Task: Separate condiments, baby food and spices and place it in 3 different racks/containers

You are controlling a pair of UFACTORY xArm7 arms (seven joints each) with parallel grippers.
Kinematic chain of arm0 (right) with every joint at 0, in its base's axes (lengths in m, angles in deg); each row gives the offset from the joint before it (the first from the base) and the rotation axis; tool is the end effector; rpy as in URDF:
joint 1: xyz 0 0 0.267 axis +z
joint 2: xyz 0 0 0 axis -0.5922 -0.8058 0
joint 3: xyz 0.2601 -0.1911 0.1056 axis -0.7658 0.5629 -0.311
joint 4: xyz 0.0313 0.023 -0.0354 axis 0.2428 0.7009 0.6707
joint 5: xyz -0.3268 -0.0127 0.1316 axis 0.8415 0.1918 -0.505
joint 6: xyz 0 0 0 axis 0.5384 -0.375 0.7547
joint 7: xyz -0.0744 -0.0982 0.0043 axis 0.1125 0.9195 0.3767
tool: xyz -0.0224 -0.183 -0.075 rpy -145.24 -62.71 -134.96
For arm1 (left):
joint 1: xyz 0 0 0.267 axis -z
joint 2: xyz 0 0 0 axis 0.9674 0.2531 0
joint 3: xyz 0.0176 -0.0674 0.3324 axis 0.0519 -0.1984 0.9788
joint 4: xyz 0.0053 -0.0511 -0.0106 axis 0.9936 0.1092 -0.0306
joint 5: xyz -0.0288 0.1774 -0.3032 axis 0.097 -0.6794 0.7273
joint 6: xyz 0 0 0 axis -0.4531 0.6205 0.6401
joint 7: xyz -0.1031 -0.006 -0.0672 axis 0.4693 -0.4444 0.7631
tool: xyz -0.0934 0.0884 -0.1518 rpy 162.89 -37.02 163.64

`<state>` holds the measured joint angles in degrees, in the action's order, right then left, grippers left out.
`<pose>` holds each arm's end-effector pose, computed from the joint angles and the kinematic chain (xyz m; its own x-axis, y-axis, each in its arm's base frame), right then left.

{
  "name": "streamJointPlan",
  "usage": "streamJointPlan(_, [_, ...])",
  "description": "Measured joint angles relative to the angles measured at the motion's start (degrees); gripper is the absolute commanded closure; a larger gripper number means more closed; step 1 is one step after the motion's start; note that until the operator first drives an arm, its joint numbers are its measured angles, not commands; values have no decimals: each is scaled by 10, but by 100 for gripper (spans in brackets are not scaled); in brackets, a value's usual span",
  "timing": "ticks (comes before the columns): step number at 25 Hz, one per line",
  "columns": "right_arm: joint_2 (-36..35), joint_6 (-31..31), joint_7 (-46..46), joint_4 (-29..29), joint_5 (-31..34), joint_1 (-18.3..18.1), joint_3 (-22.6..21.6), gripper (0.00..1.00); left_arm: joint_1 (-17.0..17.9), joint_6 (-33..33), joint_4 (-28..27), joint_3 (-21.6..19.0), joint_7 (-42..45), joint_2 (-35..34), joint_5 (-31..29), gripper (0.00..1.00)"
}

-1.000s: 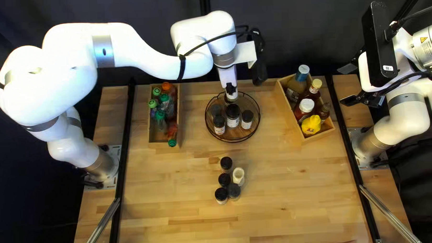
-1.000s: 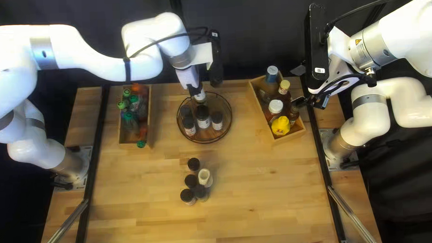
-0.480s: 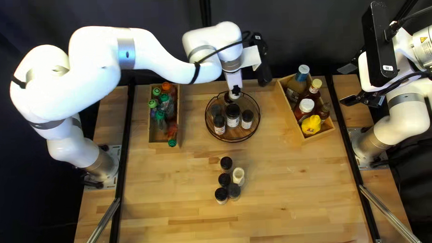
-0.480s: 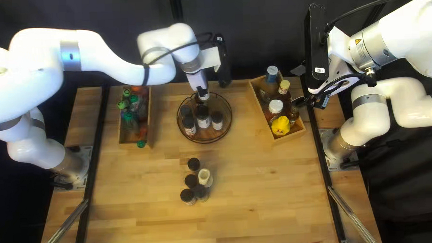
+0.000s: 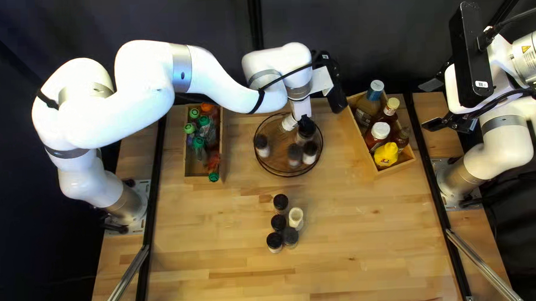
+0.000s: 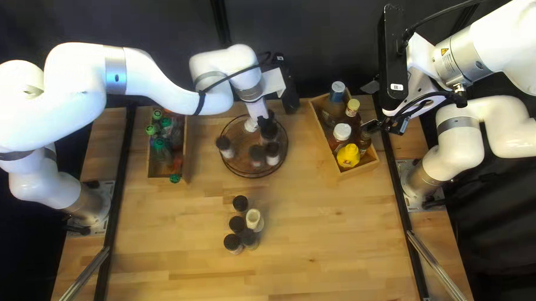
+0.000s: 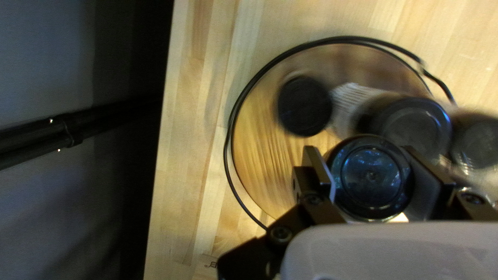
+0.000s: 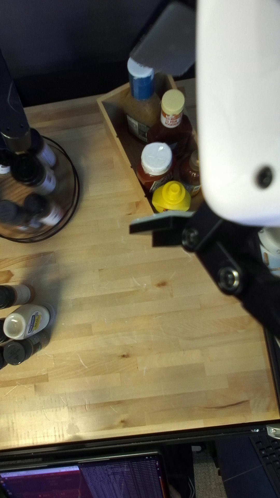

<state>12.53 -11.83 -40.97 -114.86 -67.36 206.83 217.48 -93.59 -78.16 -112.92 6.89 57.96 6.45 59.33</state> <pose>0.2683 -0.0096 0.4486 0.8371 -0.0688 0.5428 -0.1430 -0.9851 0.0957 0.5940 0.2012 0.2099 0.9710 0.1660 0.1722 0.1860 -0.9767 -0.1074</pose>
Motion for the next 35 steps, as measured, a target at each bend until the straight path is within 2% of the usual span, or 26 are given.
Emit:
streamJointPlan(10, [0, 0, 0, 0, 0, 0, 0, 0, 5, 0, 41, -13, -26, -58, 17, 99])
streamJointPlan(21, [0, 0, 0, 0, 0, 0, 0, 0, -6, 48, 163, -30, -201, -170, 170, 100])
streamJointPlan(29, [0, 0, 0, 0, 0, 0, 0, 0, -5, 127, 260, -29, -315, -207, 255, 100])
streamJointPlan(35, [0, 0, 0, 0, 0, 0, 0, 0, -5, 184, 328, -21, -367, -229, 307, 100])
